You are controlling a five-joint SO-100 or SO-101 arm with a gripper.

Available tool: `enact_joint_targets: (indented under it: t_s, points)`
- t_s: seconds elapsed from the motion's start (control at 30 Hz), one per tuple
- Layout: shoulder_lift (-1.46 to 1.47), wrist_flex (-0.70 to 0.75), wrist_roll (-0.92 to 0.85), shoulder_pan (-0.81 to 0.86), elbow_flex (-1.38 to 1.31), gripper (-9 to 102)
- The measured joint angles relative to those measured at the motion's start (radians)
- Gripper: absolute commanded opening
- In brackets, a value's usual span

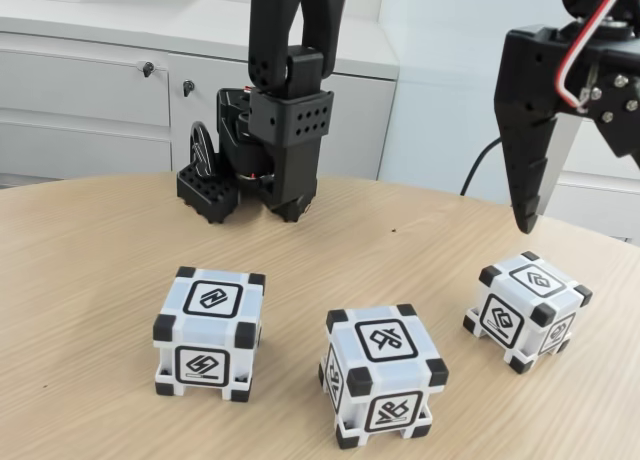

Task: Stack cubes from left to right.

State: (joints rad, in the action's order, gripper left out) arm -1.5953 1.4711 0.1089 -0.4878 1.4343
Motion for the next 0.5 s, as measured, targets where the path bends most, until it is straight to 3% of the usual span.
enact_joint_targets:
  t_s: [0.27, 0.5]
  points:
    - [0.072, -0.002, 0.206, 0.002, 0.000, 34]
    - [0.207, -0.002, 0.181, 0.002, -0.003, 34]
